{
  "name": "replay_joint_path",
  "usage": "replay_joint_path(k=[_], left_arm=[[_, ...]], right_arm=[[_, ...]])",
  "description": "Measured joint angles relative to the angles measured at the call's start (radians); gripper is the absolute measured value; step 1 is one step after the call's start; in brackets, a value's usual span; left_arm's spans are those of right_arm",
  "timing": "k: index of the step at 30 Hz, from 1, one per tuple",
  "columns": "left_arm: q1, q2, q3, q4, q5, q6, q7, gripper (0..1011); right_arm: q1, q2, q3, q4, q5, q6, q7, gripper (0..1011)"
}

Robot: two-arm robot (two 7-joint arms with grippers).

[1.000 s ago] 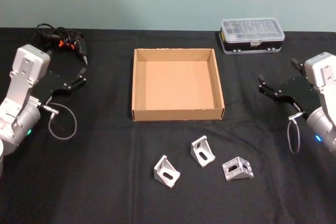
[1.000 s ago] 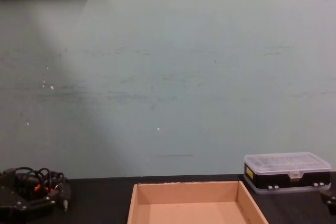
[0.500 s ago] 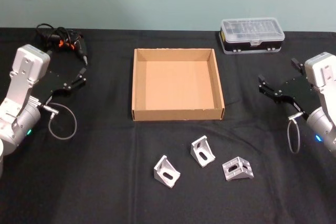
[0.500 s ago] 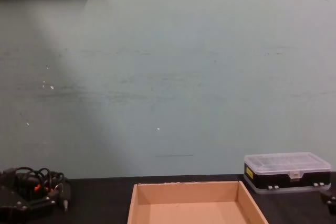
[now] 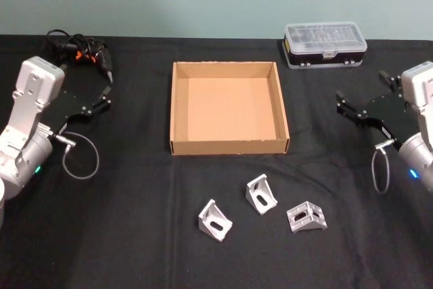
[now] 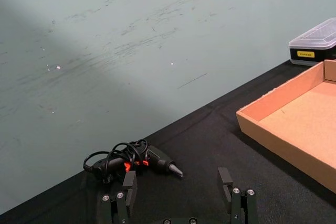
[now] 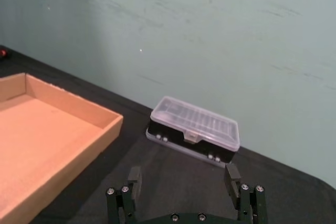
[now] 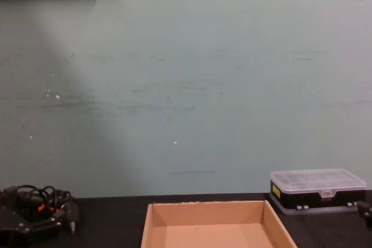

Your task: Use one hand to pick up the angle iron from the table and place it into the box.

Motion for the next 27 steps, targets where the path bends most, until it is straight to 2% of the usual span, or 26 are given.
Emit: replay_joint_path(k=[5, 10, 12, 18, 19, 22, 25, 27], left_arm=[[0.000, 0.000, 0.000, 0.000, 0.000, 0.000, 0.000, 1000], [0.000, 0.000, 0.000, 0.000, 0.000, 0.000, 0.000, 1000], [0.000, 0.000, 0.000, 0.000, 0.000, 0.000, 0.000, 1000], [0.000, 0.000, 0.000, 0.000, 0.000, 0.000, 0.000, 1000], [0.000, 0.000, 0.000, 0.000, 0.000, 0.000, 0.000, 1000], [0.000, 0.000, 0.000, 0.000, 0.000, 0.000, 0.000, 1000], [0.000, 0.000, 0.000, 0.000, 0.000, 0.000, 0.000, 1000], [0.000, 0.000, 0.000, 0.000, 0.000, 0.000, 0.000, 1000]], right_arm=[[-0.007, 0.014, 0.025, -0.028, 0.017, -0.008, 0.039, 1004], [-0.018, 0.048, 0.057, -0.083, 0.052, -0.007, 0.099, 1004], [-0.026, 0.080, 0.082, -0.130, 0.085, 0.004, 0.153, 1004], [-0.036, 0.146, 0.125, -0.210, 0.142, 0.037, 0.256, 1004], [-0.037, 0.166, 0.137, -0.230, 0.157, 0.045, 0.286, 1004], [-0.034, 0.201, 0.155, -0.262, 0.184, 0.064, 0.352, 1004], [-0.025, 0.226, 0.162, -0.281, 0.205, 0.080, 0.408, 1004], [-0.011, 0.244, 0.162, -0.289, 0.224, 0.097, 0.467, 1004]])
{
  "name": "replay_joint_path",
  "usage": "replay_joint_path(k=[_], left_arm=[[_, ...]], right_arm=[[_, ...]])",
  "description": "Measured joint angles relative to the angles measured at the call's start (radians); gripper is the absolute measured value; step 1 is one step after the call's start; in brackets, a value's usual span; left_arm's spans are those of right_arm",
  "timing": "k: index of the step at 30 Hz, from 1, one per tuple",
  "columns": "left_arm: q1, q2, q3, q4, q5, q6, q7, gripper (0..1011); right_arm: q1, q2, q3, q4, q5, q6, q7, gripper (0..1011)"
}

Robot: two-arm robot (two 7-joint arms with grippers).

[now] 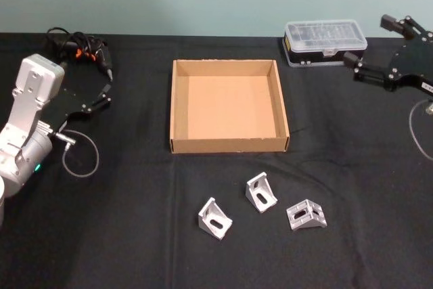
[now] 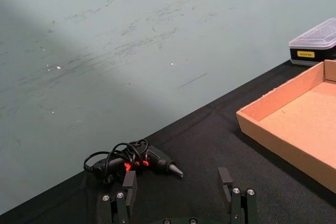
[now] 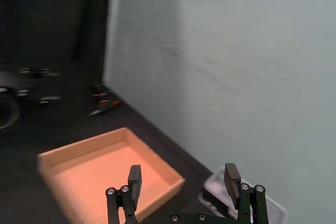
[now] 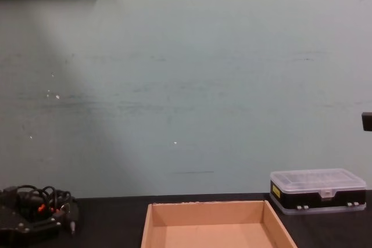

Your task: Use one hand to pick up the angle iron from the table and place it into the box.

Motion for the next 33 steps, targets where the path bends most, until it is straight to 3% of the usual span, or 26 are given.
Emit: replay_joint_path(k=[5, 8, 22, 27, 33], left_arm=[[0.000, 0.000, 0.000, 0.000, 0.000, 0.000, 0.000, 1000], [0.000, 0.000, 0.000, 0.000, 0.000, 0.000, 0.000, 1000], [0.000, 0.000, 0.000, 0.000, 0.000, 0.000, 0.000, 1000], [0.000, 0.000, 0.000, 0.000, 0.000, 0.000, 0.000, 1000], [0.000, 0.000, 0.000, 0.000, 0.000, 0.000, 0.000, 1000]], right_arm=[[0.045, 0.031, -0.029, 0.006, 0.020, 0.047, 0.142, 1004], [0.066, 0.038, -0.051, 0.019, 0.021, 0.066, 0.197, 1004], [0.210, 0.048, -0.223, 0.123, 0.060, 0.122, 0.520, 1004], [0.251, 0.046, -0.283, 0.147, 0.051, 0.133, 0.603, 1004], [0.280, 0.053, -0.332, 0.161, 0.025, 0.140, 0.653, 1004]])
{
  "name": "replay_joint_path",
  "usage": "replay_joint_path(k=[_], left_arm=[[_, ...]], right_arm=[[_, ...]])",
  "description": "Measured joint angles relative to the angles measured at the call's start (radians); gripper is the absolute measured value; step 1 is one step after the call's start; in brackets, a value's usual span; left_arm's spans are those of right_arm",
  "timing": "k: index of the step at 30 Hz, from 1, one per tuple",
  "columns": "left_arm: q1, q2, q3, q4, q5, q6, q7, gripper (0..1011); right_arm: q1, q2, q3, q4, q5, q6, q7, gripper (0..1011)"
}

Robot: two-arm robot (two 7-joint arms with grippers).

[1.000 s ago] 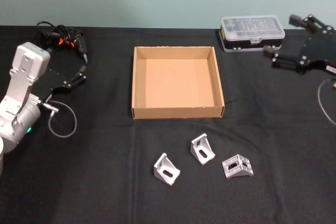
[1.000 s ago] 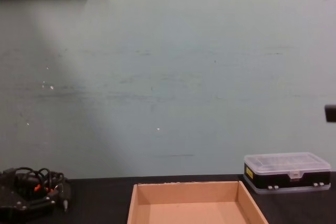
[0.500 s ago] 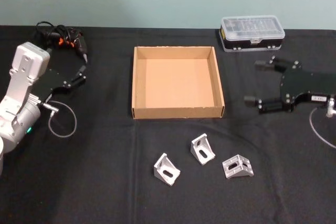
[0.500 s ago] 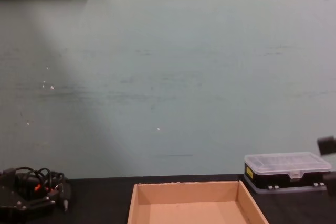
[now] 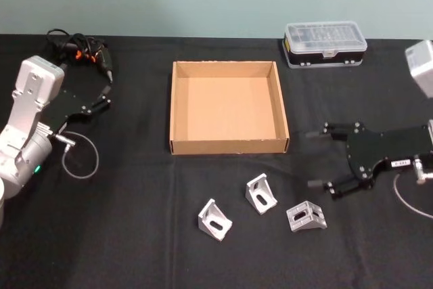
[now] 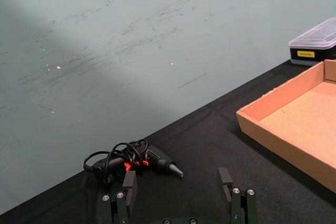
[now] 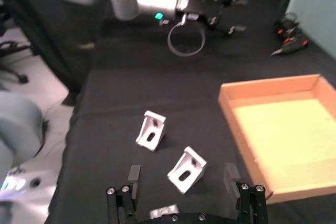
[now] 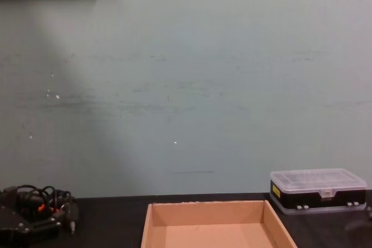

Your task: Use one hand to pick up the angle iron from the table and place it into the box.

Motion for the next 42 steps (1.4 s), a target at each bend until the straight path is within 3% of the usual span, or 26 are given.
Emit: replay_joint_path(k=[11, 21, 42], left_arm=[[0.000, 0.000, 0.000, 0.000, 0.000, 0.000, 0.000, 1000], [0.000, 0.000, 0.000, 0.000, 0.000, 0.000, 0.000, 1000], [0.000, 0.000, 0.000, 0.000, 0.000, 0.000, 0.000, 1000]], right_arm=[[0.060, 0.018, -0.090, 0.016, -0.092, 0.008, 0.044, 1004], [0.098, -0.004, -0.156, 0.055, -0.155, 0.014, 0.035, 1004], [0.147, -0.033, -0.259, 0.116, -0.193, 0.005, 0.059, 1004]])
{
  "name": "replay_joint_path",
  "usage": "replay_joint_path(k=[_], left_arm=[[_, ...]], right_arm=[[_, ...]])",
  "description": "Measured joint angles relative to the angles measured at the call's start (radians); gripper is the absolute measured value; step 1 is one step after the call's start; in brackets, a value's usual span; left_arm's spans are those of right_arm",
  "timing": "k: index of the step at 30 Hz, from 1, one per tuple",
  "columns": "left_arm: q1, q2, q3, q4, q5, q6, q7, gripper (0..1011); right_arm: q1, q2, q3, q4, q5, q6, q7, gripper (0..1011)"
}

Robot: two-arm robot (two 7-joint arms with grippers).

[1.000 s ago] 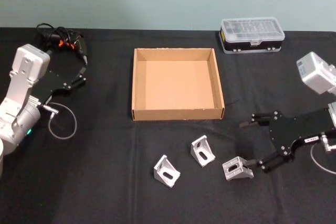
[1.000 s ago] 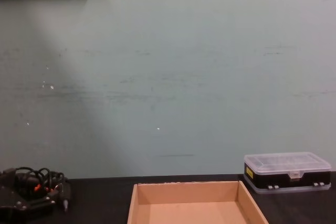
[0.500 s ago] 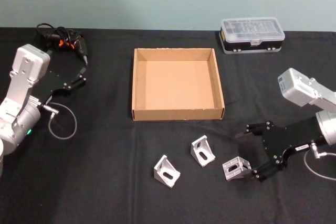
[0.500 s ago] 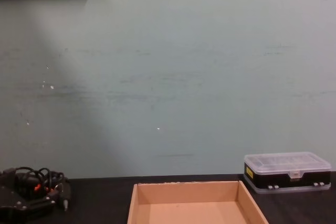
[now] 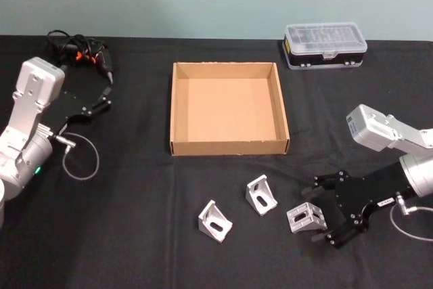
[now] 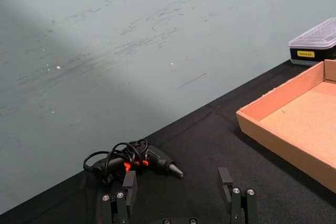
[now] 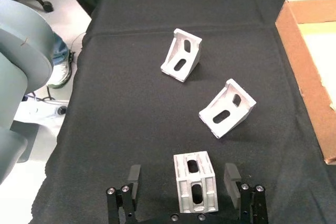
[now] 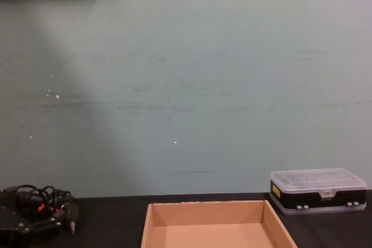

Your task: Use one hand to pick up the angle iron from the table and place it into the box.

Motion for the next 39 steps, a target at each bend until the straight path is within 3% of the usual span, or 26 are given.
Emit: replay_joint_path(k=[10, 35, 39], left_arm=[[0.000, 0.000, 0.000, 0.000, 0.000, 0.000, 0.000, 1000], [0.000, 0.000, 0.000, 0.000, 0.000, 0.000, 0.000, 1000], [0.000, 0.000, 0.000, 0.000, 0.000, 0.000, 0.000, 1000]], right_arm=[[0.021, -0.006, -0.025, 0.008, -0.002, -0.003, -0.003, 1004], [0.028, -0.017, -0.048, 0.031, -0.009, -0.020, -0.024, 1004], [0.029, -0.019, -0.050, 0.034, -0.011, -0.022, -0.024, 948]])
